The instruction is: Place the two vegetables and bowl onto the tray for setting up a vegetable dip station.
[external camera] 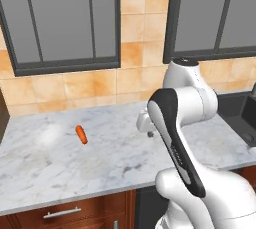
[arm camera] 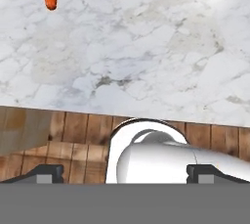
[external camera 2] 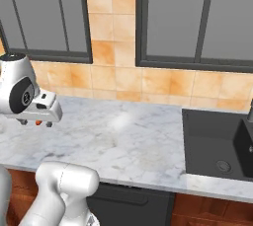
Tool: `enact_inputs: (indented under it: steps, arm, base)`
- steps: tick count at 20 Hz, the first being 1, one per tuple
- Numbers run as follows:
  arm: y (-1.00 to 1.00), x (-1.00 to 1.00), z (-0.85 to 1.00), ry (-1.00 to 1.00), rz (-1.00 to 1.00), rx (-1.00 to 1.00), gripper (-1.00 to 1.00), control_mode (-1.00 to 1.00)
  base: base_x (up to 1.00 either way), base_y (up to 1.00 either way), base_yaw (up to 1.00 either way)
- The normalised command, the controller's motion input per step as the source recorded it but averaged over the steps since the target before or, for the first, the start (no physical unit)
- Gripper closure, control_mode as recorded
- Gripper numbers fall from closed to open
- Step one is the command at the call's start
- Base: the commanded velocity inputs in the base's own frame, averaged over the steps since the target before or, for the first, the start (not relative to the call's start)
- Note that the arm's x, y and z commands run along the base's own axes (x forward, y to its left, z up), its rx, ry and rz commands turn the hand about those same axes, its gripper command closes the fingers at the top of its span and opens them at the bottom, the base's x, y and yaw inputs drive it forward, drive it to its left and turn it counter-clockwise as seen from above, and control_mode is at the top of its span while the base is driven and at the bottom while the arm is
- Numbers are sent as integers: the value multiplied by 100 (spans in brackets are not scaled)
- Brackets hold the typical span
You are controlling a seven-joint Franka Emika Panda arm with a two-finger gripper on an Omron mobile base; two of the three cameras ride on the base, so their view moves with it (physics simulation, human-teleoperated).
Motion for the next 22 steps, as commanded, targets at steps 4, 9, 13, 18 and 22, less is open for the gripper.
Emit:
enact_inputs:
  steps: [4, 9, 13, 18, 22]
  arm:
    - [33, 24, -3, 0, 0, 0, -100, -100]
    - [24, 22, -13, 0, 0, 0, -100, -100]
    - [19, 31, -12, 0, 0, 0, -100, -100]
    - [15, 35, -15, 0, 0, 0, -100, -100]
    - [18, 40, -28, 0, 0, 0, -100, -100]
  base:
    - [0, 0, 0]
    - [0, 0, 0]
    - [0, 0, 0]
    - [0, 0, 0]
    - [0, 0, 0]
